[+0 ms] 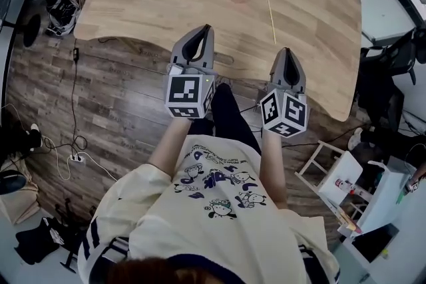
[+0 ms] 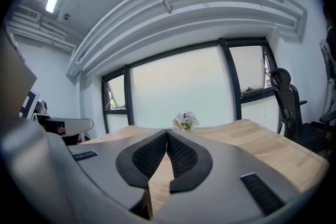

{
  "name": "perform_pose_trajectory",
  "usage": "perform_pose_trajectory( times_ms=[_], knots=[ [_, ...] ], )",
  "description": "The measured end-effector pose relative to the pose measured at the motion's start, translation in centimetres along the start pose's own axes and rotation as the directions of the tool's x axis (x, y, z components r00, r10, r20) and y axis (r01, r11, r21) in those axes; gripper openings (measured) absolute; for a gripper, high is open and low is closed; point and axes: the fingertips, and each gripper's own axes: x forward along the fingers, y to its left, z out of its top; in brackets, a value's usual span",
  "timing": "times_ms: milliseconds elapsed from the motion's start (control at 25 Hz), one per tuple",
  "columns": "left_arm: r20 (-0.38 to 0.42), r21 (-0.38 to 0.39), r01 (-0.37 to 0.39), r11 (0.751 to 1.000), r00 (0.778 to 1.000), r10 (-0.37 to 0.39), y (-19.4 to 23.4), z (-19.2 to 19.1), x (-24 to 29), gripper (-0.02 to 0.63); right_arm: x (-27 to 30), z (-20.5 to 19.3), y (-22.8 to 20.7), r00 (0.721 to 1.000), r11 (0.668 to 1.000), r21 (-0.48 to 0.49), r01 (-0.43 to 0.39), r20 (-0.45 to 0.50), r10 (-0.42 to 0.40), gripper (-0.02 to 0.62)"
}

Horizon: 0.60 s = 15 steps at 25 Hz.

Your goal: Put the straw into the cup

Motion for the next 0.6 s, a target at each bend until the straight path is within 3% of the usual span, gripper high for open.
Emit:
perform_pose_trajectory(
  times_ms=[600],
  knots=[
    [-0.079,-0.012,-0.043,0.999,0.996,0.042,2.5,-1.5,9.2,0.031,10.3,-1.3,-3.0,0.996,1.000,0.000,-0.010,-0.086,0.010,0.001]
  ],
)
